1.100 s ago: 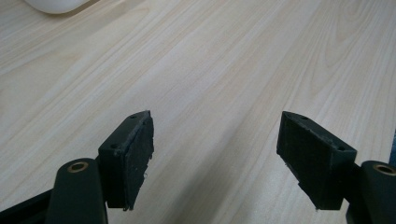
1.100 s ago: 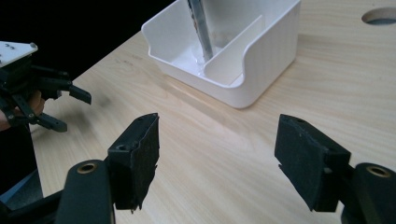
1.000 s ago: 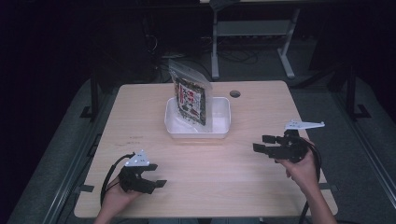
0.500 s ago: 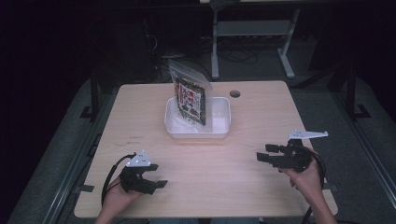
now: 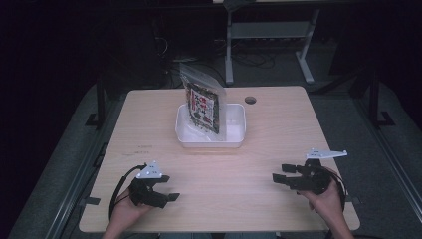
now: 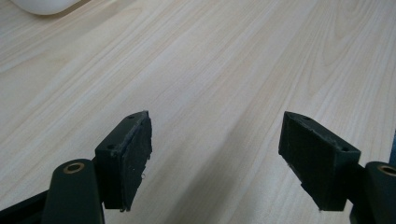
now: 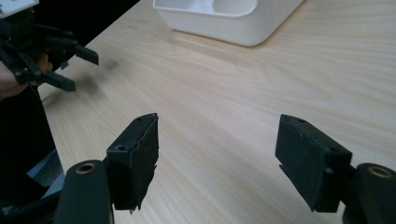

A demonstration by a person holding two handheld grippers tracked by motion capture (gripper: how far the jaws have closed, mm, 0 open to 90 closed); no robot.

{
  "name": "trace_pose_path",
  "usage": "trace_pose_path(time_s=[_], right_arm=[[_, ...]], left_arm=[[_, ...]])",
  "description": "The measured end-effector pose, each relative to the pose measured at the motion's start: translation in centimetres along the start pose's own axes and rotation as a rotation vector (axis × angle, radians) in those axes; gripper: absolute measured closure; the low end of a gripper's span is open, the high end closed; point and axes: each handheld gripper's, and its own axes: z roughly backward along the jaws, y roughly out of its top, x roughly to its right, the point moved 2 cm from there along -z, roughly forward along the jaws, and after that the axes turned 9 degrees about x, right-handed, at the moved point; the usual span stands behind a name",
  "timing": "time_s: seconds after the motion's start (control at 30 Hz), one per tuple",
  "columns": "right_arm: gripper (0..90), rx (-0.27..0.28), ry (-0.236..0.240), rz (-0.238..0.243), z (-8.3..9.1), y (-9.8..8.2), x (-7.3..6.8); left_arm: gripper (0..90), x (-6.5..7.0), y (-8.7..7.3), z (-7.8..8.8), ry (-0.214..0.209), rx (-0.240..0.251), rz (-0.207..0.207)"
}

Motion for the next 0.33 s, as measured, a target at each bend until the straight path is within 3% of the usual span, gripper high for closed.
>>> trace_pose_path(time_s=[0.27, 0.33], right_arm=[[29.5, -0.004, 0.023, -0.002, -0.2, -1.7, -0.8], [29.4, -0.026, 0.016, 0.018, -0.3, -1.9, -1.1]], left_arm=[[24.8, 0.1, -0.1, -0.1, 0.0, 0.0, 0.0], [24.7, 0.1, -0.1, -0.1, 0.0, -0.002, -0.002]])
